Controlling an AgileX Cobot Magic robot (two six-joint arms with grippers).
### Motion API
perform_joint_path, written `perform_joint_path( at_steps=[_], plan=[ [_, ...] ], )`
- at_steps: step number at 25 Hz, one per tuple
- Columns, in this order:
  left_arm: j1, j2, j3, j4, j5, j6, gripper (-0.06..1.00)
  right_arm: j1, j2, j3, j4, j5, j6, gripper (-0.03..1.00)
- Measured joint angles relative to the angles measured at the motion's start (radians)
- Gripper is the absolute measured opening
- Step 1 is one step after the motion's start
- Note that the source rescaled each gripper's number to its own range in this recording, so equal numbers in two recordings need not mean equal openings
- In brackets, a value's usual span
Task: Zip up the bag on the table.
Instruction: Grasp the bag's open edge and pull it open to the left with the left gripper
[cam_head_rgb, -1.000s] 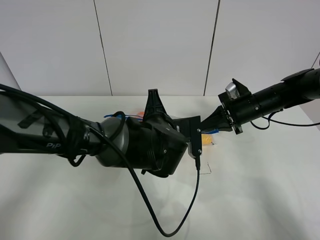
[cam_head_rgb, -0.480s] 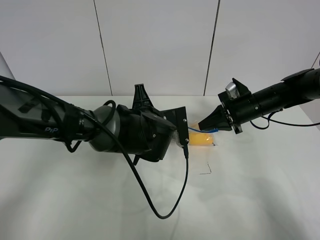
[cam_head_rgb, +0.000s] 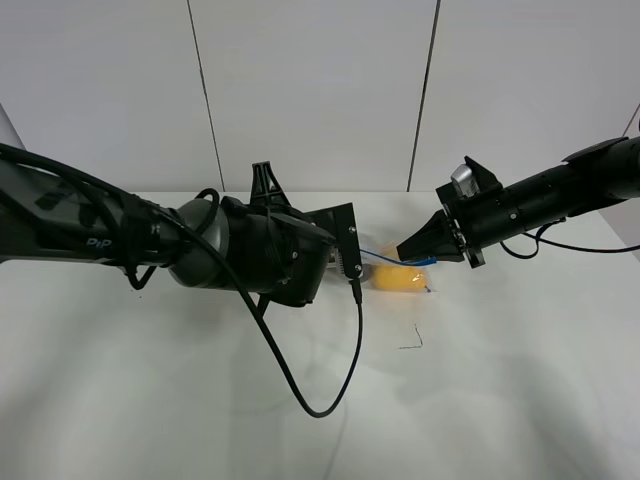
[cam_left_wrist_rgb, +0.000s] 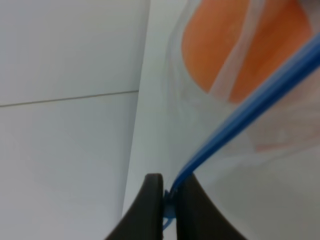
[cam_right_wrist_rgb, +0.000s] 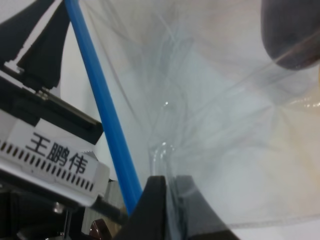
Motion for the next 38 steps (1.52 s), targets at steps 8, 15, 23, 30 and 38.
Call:
perform_joint_path(
  at_steps=[8,15,23,30,38],
  plan=[
    [0.035,0.0,0.0,0.0,-0.008,0.001,0.0,0.0,0.0,0.0,0.0,0.0,0.0,0.0],
    [0.071,0.0,0.0,0.0,-0.012,0.001,0.0,0.0,0.0,0.0,0.003,0.0,0.0,0.0],
    [0.098,0.0,0.0,-0.001,-0.026,0.001,0.0,0.0,0.0,0.0,0.003,0.0,0.0,0.0],
    [0.123,-0.001,0.0,-0.001,-0.03,0.001,0.0,0.0,0.0,0.0,0.003,0.0,0.0,0.0],
    [0.15,-0.001,0.0,-0.001,-0.038,0.001,0.0,0.0,0.0,0.0,0.002,0.0,0.0,0.0]
  ],
)
